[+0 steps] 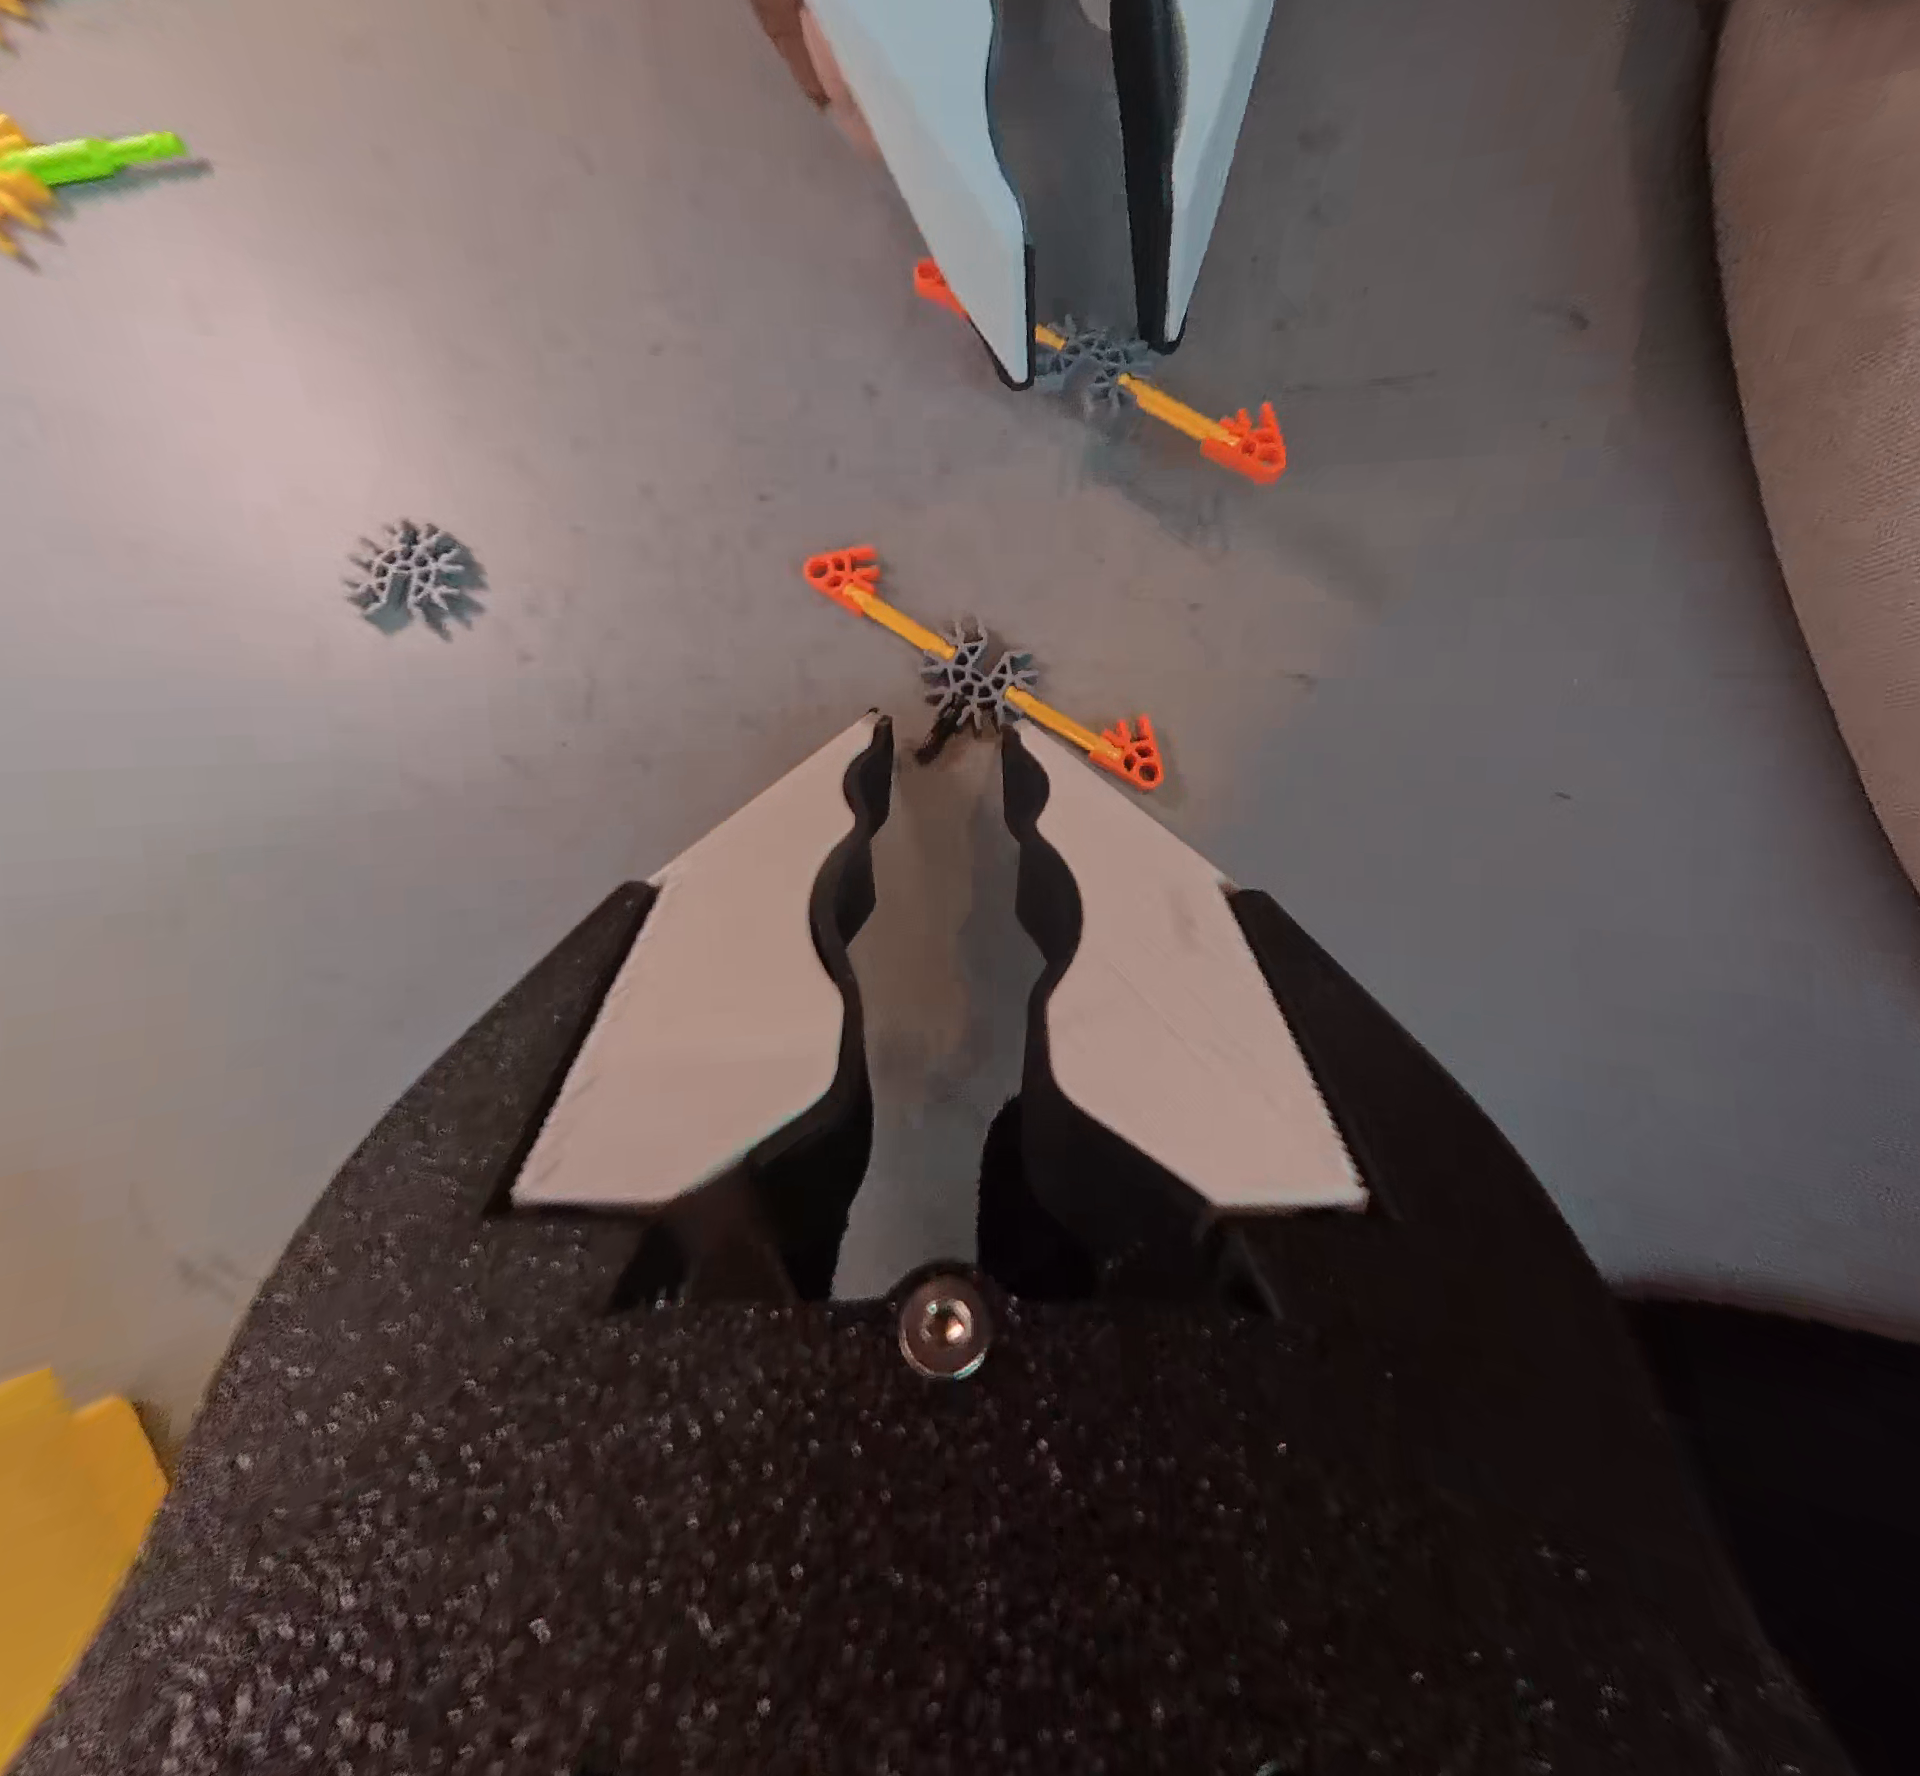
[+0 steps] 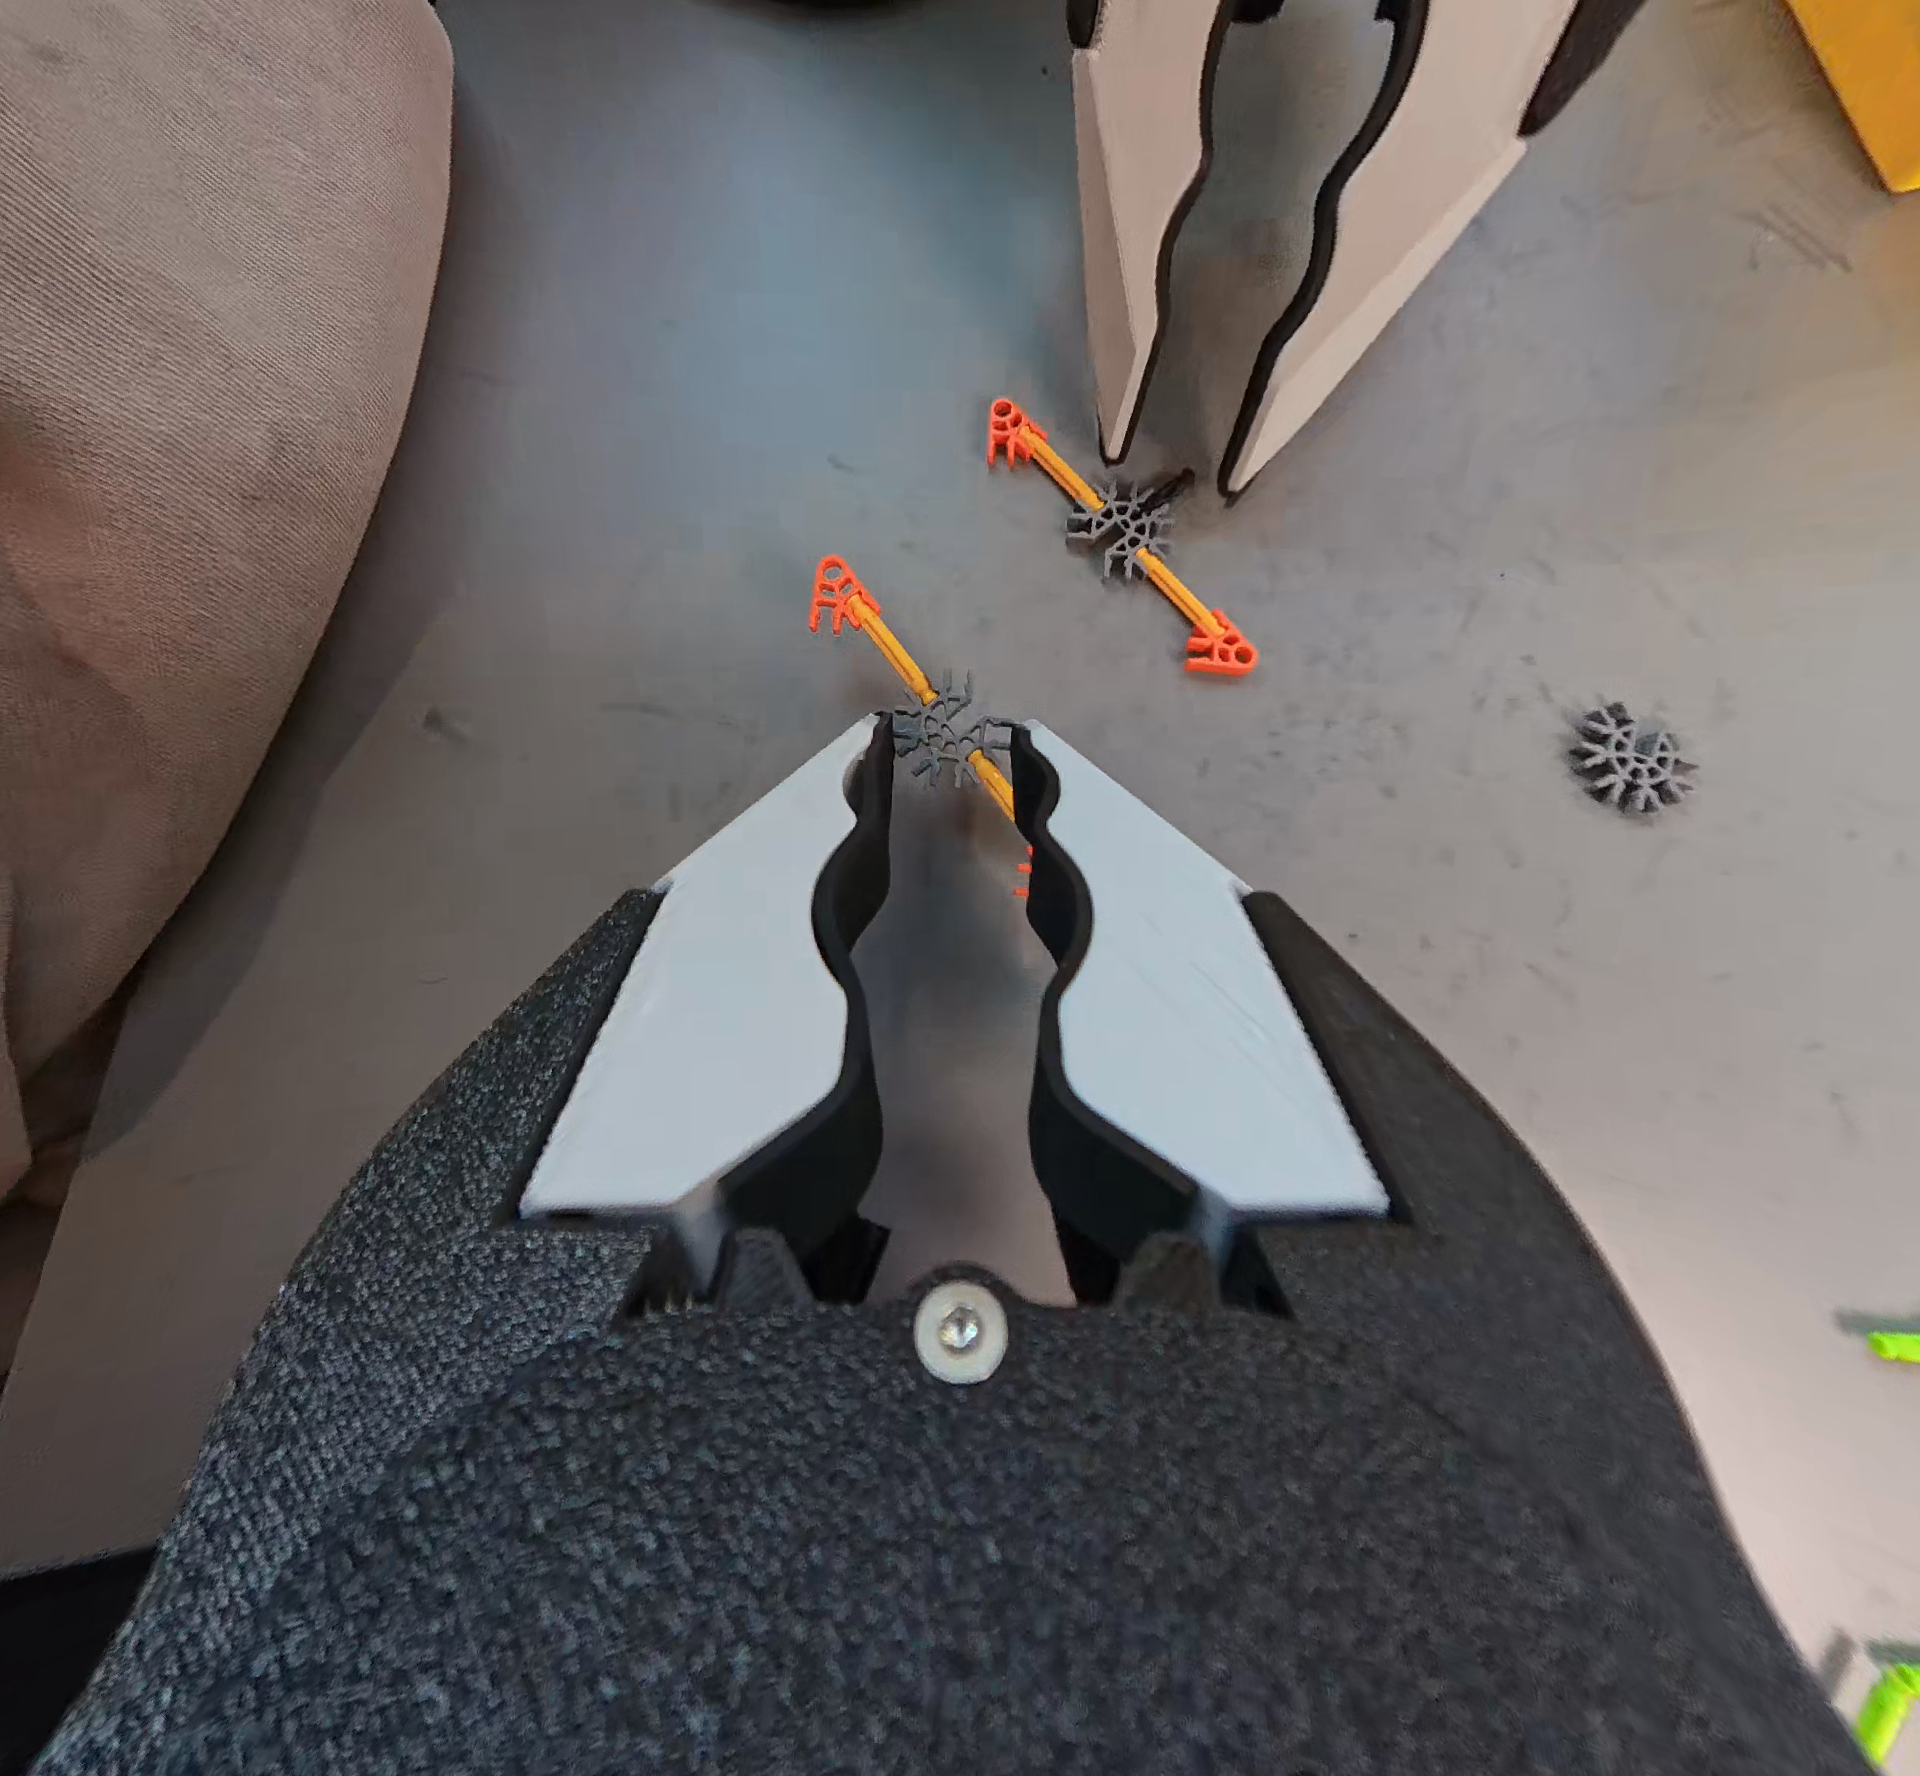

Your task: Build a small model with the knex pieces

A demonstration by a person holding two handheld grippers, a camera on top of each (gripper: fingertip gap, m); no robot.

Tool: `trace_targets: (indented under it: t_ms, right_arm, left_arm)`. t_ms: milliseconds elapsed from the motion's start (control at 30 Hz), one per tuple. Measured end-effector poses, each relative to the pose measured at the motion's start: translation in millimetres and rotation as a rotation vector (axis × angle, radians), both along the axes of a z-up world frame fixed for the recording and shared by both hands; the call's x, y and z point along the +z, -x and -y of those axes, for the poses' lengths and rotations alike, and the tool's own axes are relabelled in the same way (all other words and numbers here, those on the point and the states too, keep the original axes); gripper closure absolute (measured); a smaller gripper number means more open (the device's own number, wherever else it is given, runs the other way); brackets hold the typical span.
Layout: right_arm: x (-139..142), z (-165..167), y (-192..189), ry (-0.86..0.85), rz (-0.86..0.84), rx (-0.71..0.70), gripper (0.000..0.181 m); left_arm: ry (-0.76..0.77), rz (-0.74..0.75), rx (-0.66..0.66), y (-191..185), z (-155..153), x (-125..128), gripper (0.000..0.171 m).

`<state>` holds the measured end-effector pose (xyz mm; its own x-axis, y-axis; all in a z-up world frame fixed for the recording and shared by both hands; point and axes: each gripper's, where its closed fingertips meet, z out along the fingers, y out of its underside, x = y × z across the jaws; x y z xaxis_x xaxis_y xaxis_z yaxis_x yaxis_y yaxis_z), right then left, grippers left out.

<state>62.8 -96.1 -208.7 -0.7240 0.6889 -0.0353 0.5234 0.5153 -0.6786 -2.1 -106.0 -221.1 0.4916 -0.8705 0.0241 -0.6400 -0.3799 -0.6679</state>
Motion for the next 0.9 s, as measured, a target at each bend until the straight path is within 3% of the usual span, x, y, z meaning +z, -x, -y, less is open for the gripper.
trace_targets:
  t_ms: [267, 567, 700, 900]
  right_arm:
    - [-9, 0, 7, 0.031, 0.023, 0.010, 0.161]
    - [0, -8, 14, -0.003, -0.099, -0.015, 0.158]
    - [1, -6, 6, -0.084, -0.145, 0.033, 0.159]
    - [-13, -1, 6, -0.132, -0.068, 0.054, 0.159]
  left_arm:
    - [0.041, -0.034, -0.027, -10, -6, -4, 0.168]
    - [-0.046, -0.025, 0.140, -6, -5, -1, 0.168]
    - [-0.069, 0.021, 0.164, -6, -2, 6, 0.168]
    - [-0.075, 0.047, 0.139, -11, 2, 5, 0.168]
